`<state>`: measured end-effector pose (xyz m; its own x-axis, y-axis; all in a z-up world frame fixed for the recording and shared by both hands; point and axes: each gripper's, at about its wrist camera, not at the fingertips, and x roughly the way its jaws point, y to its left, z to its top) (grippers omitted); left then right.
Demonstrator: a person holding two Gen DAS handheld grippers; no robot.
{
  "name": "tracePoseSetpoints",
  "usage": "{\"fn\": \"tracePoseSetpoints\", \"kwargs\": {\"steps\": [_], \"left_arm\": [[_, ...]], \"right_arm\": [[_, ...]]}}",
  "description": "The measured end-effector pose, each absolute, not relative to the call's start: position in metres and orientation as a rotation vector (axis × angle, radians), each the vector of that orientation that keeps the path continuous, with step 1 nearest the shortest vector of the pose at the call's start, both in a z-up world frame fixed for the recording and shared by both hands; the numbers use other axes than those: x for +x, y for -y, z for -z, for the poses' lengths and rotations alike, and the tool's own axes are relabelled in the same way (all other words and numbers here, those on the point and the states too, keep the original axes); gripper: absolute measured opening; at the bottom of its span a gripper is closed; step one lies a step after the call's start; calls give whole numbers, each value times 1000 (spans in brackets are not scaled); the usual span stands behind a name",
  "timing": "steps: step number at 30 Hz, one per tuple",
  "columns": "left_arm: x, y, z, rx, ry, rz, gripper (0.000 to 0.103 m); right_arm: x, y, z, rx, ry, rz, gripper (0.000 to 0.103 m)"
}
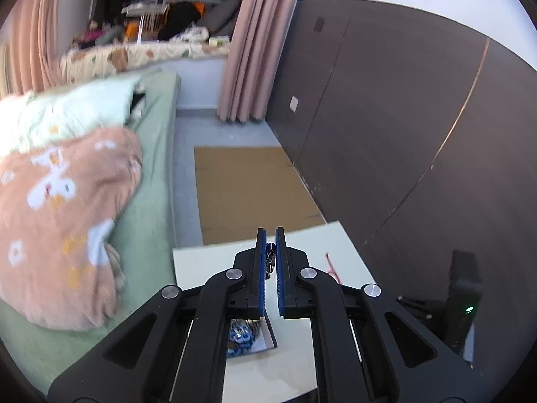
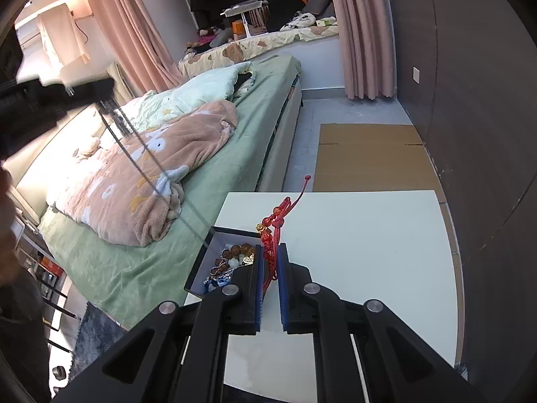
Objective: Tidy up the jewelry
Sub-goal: 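Carry the chain and red cord over the box with both tools and release them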
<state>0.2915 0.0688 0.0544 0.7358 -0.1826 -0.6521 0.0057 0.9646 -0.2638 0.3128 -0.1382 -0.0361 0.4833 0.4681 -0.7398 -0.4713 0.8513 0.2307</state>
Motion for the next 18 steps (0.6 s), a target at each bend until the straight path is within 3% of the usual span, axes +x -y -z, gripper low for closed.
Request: {"fn": "tracePoseSetpoints", "kwargs": {"steps": [3, 9, 18], "left_arm": [[287, -79, -28, -314, -755, 90, 65], [267, -104, 7, -364, -774, 38, 67], [224, -142, 27, -408, -754, -27, 80]], "right_arm": [[314, 132, 36, -13, -904, -571, 8], [313, 116, 36, -43, -911, -583, 8], [313, 81, 45, -76, -939, -617, 8]]}}
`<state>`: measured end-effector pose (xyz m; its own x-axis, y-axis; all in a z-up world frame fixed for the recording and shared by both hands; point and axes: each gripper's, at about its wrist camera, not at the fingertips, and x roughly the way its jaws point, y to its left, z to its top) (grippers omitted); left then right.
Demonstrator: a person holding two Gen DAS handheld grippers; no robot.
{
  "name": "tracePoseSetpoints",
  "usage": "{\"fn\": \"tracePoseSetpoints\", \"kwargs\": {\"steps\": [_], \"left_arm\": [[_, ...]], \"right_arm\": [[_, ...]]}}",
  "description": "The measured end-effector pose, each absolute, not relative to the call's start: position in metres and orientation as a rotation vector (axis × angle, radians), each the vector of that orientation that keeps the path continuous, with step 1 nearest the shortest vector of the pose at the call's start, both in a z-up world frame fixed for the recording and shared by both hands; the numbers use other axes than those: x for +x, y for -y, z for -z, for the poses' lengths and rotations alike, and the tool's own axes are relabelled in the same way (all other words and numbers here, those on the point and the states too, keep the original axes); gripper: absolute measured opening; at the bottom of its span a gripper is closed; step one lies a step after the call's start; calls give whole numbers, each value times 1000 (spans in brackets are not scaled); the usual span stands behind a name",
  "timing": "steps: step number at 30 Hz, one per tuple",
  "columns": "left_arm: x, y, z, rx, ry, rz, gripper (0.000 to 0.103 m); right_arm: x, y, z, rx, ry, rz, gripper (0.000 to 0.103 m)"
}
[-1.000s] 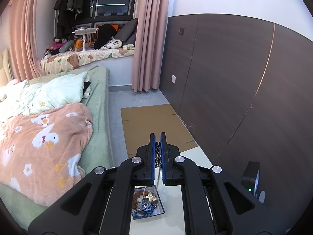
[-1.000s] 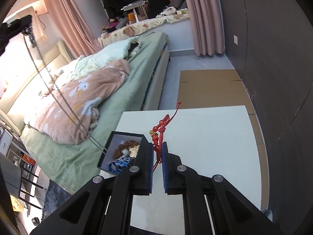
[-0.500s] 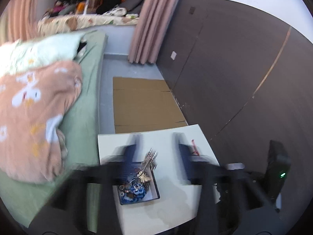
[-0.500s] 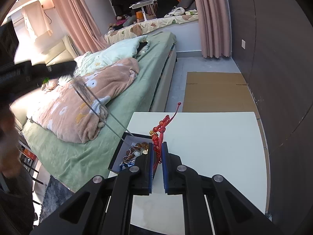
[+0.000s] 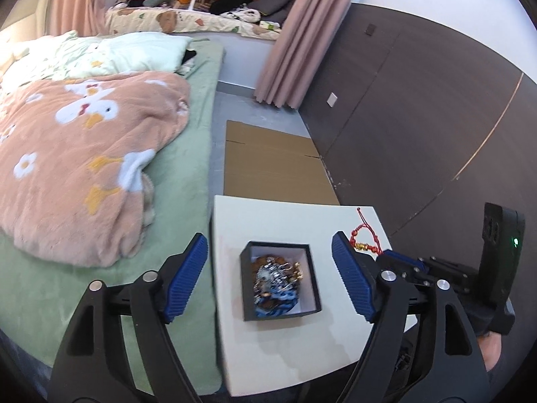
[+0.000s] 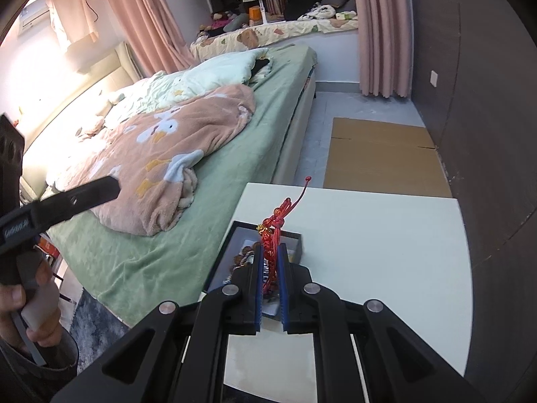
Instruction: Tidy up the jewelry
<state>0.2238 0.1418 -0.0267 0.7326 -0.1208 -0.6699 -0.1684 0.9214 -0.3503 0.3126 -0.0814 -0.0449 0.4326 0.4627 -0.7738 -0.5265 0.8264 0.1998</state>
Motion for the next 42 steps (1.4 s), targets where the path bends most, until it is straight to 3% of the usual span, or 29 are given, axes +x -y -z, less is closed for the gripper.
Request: {"fn": "tracePoseSetpoints", "kwargs": {"steps": [2, 4, 5, 6, 7, 17, 25, 42], "left_arm": [[213, -150, 28, -419, -745, -47, 85], [205, -157, 31, -431, -742, -61, 89], [202, -160, 31, -439, -742, -67, 90], [196, -163, 31, -447, -739, -75, 92], [192, -164, 31, -447, -737, -79, 93], [150, -162, 12, -409, -704, -106, 98], [104, -150, -15, -361, -654, -118, 98], [-4, -108, -61, -201, -507, -147, 98]], "right_arm": [[312, 74, 47, -74, -946, -631, 9], [313, 63, 49, -62, -959, -662, 16], [316, 57, 52, -67, -980, -659, 50], [316, 53, 54, -72, -983, -641, 68], [315, 53, 52, -71, -955, -616, 75], [286, 72, 33, -28, -951, -572, 73], [243, 96, 7, -25, -897, -556, 95], [136, 168, -44, -23, -763, -457, 95]]}}
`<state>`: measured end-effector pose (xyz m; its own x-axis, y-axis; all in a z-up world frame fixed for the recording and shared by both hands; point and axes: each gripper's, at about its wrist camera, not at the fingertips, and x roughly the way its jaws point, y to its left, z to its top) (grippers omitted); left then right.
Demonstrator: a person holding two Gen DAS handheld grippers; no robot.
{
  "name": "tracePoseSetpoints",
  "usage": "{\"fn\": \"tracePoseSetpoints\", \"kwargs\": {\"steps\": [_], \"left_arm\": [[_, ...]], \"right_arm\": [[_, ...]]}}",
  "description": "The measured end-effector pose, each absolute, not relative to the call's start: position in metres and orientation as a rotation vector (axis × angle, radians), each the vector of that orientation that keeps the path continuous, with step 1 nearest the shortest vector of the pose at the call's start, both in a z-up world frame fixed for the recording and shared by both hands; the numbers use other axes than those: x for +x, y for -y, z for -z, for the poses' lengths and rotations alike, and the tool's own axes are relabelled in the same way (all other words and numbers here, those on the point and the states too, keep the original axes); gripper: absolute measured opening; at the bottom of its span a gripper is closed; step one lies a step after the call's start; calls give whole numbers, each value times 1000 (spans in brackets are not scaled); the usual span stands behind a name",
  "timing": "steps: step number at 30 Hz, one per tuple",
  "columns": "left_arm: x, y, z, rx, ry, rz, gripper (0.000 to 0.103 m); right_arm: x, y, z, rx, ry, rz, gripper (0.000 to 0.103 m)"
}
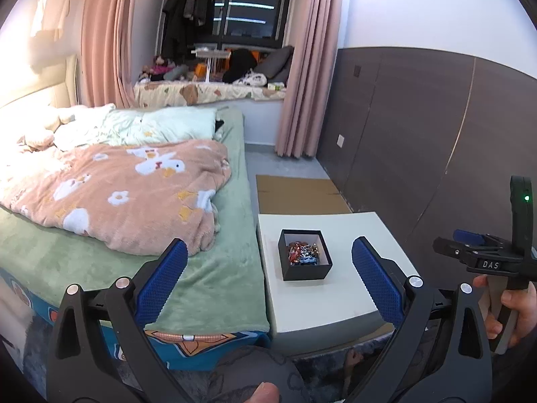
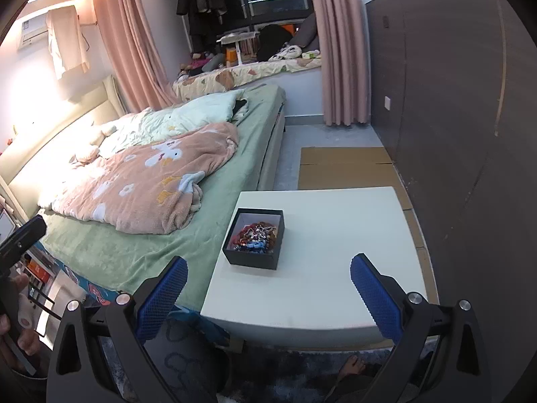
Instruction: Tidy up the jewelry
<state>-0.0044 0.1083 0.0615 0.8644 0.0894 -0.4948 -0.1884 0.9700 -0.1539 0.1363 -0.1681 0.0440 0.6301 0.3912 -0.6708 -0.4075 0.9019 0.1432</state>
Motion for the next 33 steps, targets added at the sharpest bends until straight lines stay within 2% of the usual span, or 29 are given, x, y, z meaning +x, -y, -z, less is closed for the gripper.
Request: {"fn": "tracePoseSetpoints", "kwargs": {"steps": [15, 33], "left_arm": [[-79, -92, -62, -176, -441, -178, 98], [-90, -84, -65, -157, -427, -178, 98]], "right_arm": [[58, 201, -43, -27, -693, -435, 95], [47, 216, -38, -1, -674, -439, 95]]}}
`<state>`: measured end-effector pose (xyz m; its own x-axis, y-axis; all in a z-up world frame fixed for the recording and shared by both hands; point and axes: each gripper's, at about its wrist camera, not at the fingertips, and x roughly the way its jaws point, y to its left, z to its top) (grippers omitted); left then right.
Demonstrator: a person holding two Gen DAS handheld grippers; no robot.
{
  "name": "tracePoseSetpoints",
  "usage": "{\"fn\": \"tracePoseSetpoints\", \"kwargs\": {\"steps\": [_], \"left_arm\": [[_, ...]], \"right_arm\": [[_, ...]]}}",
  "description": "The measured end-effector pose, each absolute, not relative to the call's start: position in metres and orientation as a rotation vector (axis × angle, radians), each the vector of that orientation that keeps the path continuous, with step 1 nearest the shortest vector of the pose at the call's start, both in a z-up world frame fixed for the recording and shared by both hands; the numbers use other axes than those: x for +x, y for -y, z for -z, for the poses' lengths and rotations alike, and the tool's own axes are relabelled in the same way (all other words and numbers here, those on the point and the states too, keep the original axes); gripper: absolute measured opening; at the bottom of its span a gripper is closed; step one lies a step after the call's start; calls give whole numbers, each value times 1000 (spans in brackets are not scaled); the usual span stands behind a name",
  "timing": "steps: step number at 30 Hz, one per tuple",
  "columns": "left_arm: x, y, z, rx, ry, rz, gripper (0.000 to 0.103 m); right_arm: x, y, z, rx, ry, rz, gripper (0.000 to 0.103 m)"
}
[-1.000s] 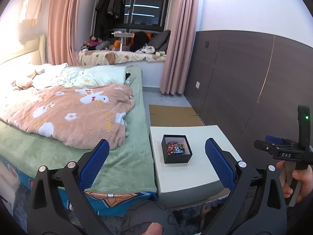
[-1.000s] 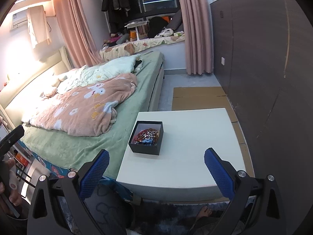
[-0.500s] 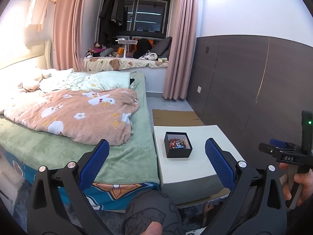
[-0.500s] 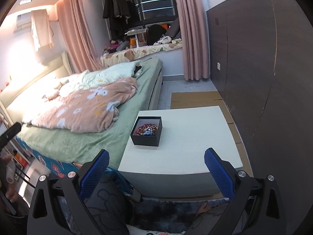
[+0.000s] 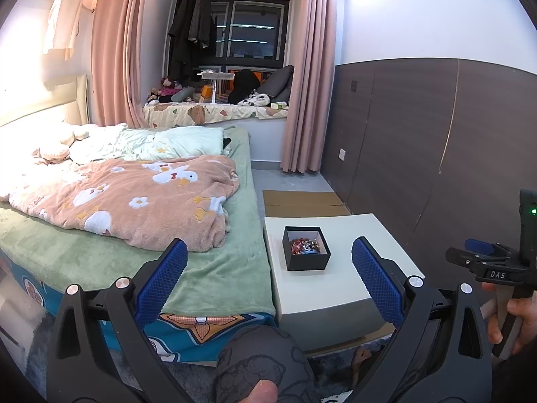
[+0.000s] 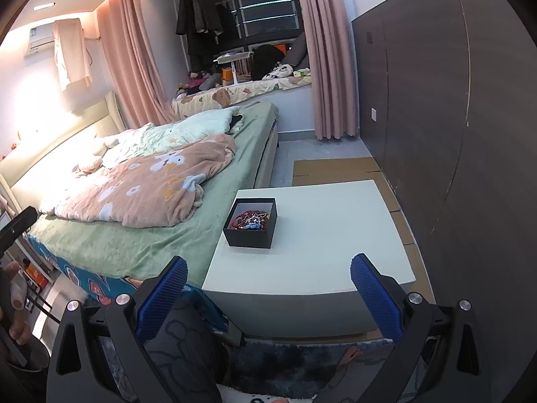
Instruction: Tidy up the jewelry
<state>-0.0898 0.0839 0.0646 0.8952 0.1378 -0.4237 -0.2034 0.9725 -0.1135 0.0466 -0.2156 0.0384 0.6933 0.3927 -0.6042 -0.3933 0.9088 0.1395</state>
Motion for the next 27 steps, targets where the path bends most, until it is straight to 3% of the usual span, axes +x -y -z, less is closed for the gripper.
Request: {"fn": "tracePoseSetpoints", "kwargs": {"steps": [27], "left_arm": [[-100, -77, -69, -112, -408, -191, 98]], "right_arm": [[44, 213, -34, -2, -678, -450, 95]]}}
